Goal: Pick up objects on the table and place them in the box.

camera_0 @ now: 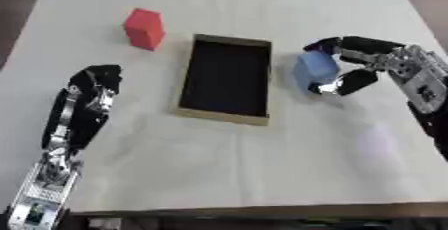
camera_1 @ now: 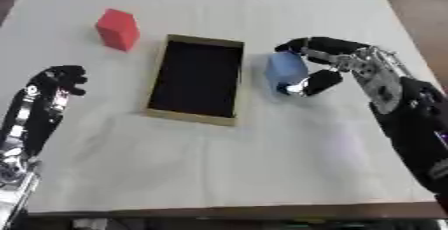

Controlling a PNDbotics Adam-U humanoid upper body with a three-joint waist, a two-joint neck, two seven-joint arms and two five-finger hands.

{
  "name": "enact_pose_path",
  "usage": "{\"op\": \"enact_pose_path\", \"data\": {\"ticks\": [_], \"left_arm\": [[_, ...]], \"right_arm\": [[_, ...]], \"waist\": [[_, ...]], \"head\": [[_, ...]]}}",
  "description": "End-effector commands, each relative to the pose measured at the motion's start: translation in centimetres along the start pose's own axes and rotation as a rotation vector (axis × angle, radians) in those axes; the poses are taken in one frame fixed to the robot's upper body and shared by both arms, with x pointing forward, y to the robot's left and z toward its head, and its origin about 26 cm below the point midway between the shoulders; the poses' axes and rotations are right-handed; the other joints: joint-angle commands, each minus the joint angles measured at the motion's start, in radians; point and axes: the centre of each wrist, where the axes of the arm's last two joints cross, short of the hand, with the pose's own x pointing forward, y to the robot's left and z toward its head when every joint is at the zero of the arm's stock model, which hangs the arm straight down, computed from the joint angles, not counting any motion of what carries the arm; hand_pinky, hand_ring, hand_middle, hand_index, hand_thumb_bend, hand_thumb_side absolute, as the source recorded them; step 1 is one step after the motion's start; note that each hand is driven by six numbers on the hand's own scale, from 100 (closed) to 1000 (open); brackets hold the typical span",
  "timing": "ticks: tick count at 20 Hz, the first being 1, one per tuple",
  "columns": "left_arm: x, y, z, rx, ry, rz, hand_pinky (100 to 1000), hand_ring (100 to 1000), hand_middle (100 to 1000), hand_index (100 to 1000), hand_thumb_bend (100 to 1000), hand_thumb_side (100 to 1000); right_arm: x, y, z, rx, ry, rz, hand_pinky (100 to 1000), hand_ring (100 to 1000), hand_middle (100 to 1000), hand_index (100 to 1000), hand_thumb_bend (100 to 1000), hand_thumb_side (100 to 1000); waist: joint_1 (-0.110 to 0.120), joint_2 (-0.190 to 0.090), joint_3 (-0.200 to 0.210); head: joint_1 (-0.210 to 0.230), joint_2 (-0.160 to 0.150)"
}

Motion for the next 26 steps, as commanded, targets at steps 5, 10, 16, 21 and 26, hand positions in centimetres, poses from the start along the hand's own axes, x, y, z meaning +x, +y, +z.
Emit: {"op": "enact_pose_path", "data": {"ticks": [5, 10, 16, 21, 26], "left_arm": [[0.3, 0.5, -0.1, -0.005, -0.015, -0.017, 662, 724, 682, 754, 266, 781], [0.3, 0.5, -0.1, -0.004, -0.015, -0.016, 662, 724, 682, 754, 266, 780], [0.3, 0.5, -0.1, -0.003, -0.015, -0.016, 662, 724, 682, 754, 266, 780], [0.3, 0.5, -0.1, -0.003, -0.014, -0.016, 662, 724, 682, 754, 265, 781], [0.3, 0.5, -0.1, -0.004, -0.012, -0.015, 662, 725, 682, 754, 265, 781]], "right_arm": [[-0.7, -0.7, 0.4, -0.008, 0.034, 0.022, 864, 932, 857, 1000, 311, 578], [-0.7, -1.0, 0.6, -0.078, 0.041, 0.028, 832, 882, 764, 973, 225, 464], [0.3, -2.8, 0.8, -0.3, 0.015, 0.058, 805, 836, 709, 926, 184, 389], [1.9, -5.3, 0.8, -0.405, -0.037, 0.086, 808, 840, 717, 927, 159, 387], [4.3, -7.6, -0.1, -0.434, -0.122, 0.055, 809, 844, 722, 930, 145, 392]], "waist": [[-0.013, -0.029, -0.001], [-0.012, -0.029, -0.003], [-0.01, -0.031, -0.005], [-0.009, -0.032, -0.006], [-0.007, -0.034, -0.01]], "head": [[-0.002, 0.005], [-0.001, 0.005], [0.0, 0.005], [0.002, 0.005], [0.002, 0.005]]}}
